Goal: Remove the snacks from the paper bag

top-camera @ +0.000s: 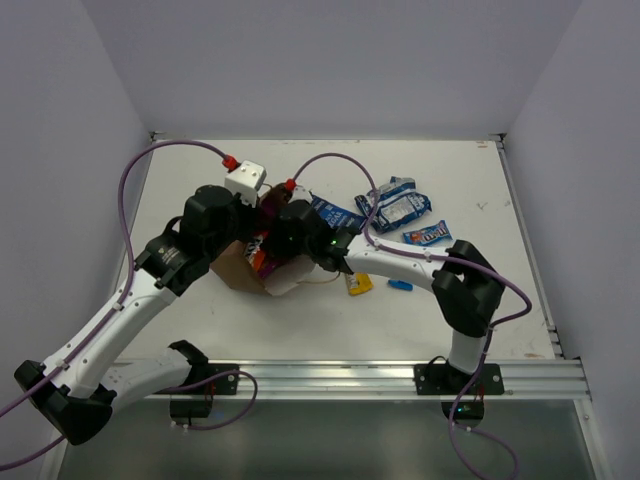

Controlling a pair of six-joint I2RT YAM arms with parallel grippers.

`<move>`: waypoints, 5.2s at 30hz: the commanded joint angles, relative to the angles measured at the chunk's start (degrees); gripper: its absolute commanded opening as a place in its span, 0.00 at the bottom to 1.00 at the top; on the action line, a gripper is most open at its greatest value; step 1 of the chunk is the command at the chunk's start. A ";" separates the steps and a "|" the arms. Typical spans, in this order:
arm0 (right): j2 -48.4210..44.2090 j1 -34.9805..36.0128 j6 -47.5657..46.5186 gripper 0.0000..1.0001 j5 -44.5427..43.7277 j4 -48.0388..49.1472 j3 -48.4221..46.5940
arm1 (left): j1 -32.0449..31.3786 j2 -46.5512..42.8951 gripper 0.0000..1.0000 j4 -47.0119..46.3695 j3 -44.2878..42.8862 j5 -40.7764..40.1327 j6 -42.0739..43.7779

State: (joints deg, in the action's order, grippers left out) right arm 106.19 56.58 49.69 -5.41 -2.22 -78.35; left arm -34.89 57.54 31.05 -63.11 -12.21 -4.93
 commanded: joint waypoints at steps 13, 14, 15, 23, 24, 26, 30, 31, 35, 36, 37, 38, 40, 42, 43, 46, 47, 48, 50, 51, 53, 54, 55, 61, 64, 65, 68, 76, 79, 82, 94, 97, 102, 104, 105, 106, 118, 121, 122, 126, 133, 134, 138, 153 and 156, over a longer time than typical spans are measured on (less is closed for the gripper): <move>-27.59 0.11 -19.35 0.00 3.30 9.35 6.54 | -0.09 -0.59 0.00 -1.43 -0.87 -7.12 0.27; -28.84 0.03 -20.59 0.00 1.91 8.73 6.19 | 0.00 -0.41 0.00 -1.34 -0.96 -7.56 0.27; -30.07 0.02 -21.64 0.00 1.11 8.11 5.93 | -0.08 -0.32 0.00 -1.25 -1.13 -8.18 0.27; -46.31 -9.28 -27.37 0.00 -0.74 -2.52 5.75 | 0.00 0.64 0.00 -0.55 -1.40 -13.19 -0.78; -47.73 -10.86 -27.19 0.00 -0.66 -3.14 6.53 | 0.00 0.91 0.00 -0.55 -1.40 -13.37 -0.87; -50.37 -16.30 -27.45 0.00 -2.49 -4.28 8.81 | -0.08 1.08 0.00 -0.55 -1.22 -13.46 -1.05; -49.95 -28.95 -26.23 0.00 -3.03 -5.43 12.07 | 0.00 0.91 0.00 -0.73 -1.14 -12.93 -1.14; -48.98 -34.98 -25.01 0.00 -1.37 -5.25 12.34 | 0.00 0.82 0.00 -0.64 -1.14 -12.84 -1.05; -41.17 -48.20 -21.40 0.00 2.58 -0.52 12.69 | 0.00 0.21 0.00 -0.29 -1.40 -13.10 -0.52; -39.24 -50.23 -20.69 0.00 3.47 0.97 12.00 | 0.00 -0.06 0.00 -0.20 -1.40 -13.28 -0.35; -34.61 -54.16 -19.30 0.00 4.78 3.86 11.03 | 0.09 -0.14 0.00 -0.11 -1.57 -13.54 -0.26; -32.13 -55.86 -18.41 0.00 7.23 4.85 8.59 | 0.09 -0.32 0.00 -0.20 -1.58 -13.54 -0.34; -27.03 -60.06 -17.70 0.00 9.62 7.48 5.68 | 0.09 -0.59 0.00 -0.02 -1.93 -12.93 -0.52; -20.26 -61.58 -17.96 0.00 10.59 8.71 2.08 | 0.09 -0.93 0.00 0.07 -1.93 -12.67 -0.61; -18.41 -63.07 -18.31 0.00 11.29 10.64 1.36 | 0.00 -0.94 0.00 0.07 -1.93 -12.58 -0.61; -12.60 -65.79 -18.14 0.00 13.23 10.75 0.56 | 0.00 -1.46 0.00 -0.02 -1.58 -12.23 -0.61; -11.72 -66.41 -17.97 0.00 13.23 10.13 0.91 | 0.00 -1.46 0.00 -0.11 -1.49 -11.97 -0.61; -11.01 -66.94 -17.53 0.00 13.32 9.43 2.48 | 0.09 -1.55 0.00 -0.11 -1.40 -11.79 -0.61; -11.36 -68.26 -16.12 0.04 12.01 6.19 5.81 | 0.00 -1.55 0.00 -0.29 -1.14 -11.17 -0.52; -12.58 -68.53 -16.03 0.22 11.13 4.61 6.71 | 0.00 -1.38 0.00 -0.46 -1.05 -11.00 -0.43; -14.60 -68.62 -16.90 0.45 6.30 -2.15 8.55 | 0.00 -1.38 0.00 -0.46 -0.96 -10.21 -0.08; -17.48 -68.62 -17.26 0.59 4.98 -4.35 9.00 | 0.00 -1.03 0.00 -0.46 -1.05 -9.94 0.01; -19.25 -68.36 -17.87 0.62 3.49 -8.72 9.26 | 0.09 -0.94 0.00 -0.46 -1.14 -9.51 0.09; -36.54 -56.97 -27.25 0.73 5.05 -10.62 13.21 | 0.00 -0.15 0.00 -1.16 -2.19 -6.43 1.06; -41.75 -43.90 -32.87 0.73 10.49 -6.51 14.80 | 0.00 0.73 0.00 -0.73 -3.24 -5.64 1.50; -42.20 -40.27 -34.21 0.73 11.46 -5.79 14.71 | 0.00 0.99 0.00 -0.73 -3.42 -5.55 1.59; -41.34 -26.64 -40.27 0.73 16.48 -1.92 13.84 | 0.00 1.00 0.00 -0.73 -3.95 -5.72 1.68; -26.84 -6.93 -52.41 0.72 19.47 4.06 8.48 | 0.00 0.12 0.00 0.15 -4.83 -7.57 0.19; -20.69 -4.99 -53.82 0.72 19.39 4.94 5.85 | 0.00 -0.06 0.00 0.51 -4.92 -7.92 -0.52; -15.34 -4.46 -54.44 0.71 17.90 6.16 3.47 | 0.00 -0.32 0.00 0.59 -4.92 -7.57 -1.22; -1.78 -4.63 -54.61 0.72 0.58 10.04 -2.33 | 0.00 -1.99 0.00 1.30 -3.60 -6.78 -2.54; 0.77 -4.72 -54.09 0.67 0.66 10.65 -2.86 | 0.00 -2.26 0.00 1.30 -3.25 -6.51 -2.54; 2.53 -4.72 -54.44 0.43 2.51 12.15 -3.04 | 0.00 -2.52 0.00 1.38 -2.89 -6.52 -2.54; 2.62 -4.72 -54.79 0.22 2.86 12.24 -3.39 | 0.00 -2.61 0.00 1.21 -2.72 -6.43 -2.63; 2.62 -4.63 -55.14 0.16 3.03 12.33 -3.48 | 0.00 -2.61 0.00 1.03 -2.63 -6.43 -2.63; 2.36 -4.72 -55.31 0.06 3.12 12.41 -3.48 | 0.00 -2.61 0.00 1.03 -2.54 -6.51 -2.72; -16.18 -4.55 -54.70 0.00 13.75 6.97 -4.61 | 0.00 -1.29 0.00 1.47 -2.02 -11.61 -3.07; -20.05 -4.63 -55.05 0.00 13.59 3.02 -8.38 | 0.09 -0.59 0.00 1.56 -2.02 -12.93 -3.24; -21.28 -4.63 -55.05 0.00 13.50 2.40 -9.53 | 0.00 -0.41 0.00 1.73 -2.10 -13.10 -3.33; -23.57 -4.63 -54.97 0.00 11.83 -3.04 -14.11 | 0.09 -0.06 0.00 2.00 -2.28 -14.59 -3.68; -25.16 -5.07 -53.03 0.00 9.20 -4.81 -21.66 | 0.09 0.38 0.00 2.61 -2.98 -16.44 -4.21; -25.16 -5.33 -53.03 0.00 8.06 -5.07 -22.80 | 0.09 0.56 0.00 3.31 -3.24 -16.97 -4.21; -25.86 -11.03 -49.28 0.00 7.41 -5.52 -26.33 | 2.28 0.65 0.00 5.42 -3.60 -18.56 -4.39; -15.17 -31.35 -42.57 0.00 12.62 -4.99 -27.21 | 5.63 -0.85 0.00 3.23 -2.28 -15.04 -1.49; -7.01 -31.53 -45.46 0.00 11.05 -3.15 -27.82 | 5.89 -0.85 0.00 3.58 -3.33 -15.21 -0.96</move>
State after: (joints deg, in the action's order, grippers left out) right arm 91.00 24.84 6.50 6.63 -11.97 -104.49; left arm -29.63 58.04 37.19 -64.88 -27.24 -7.49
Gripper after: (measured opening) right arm 0.010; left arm 0.020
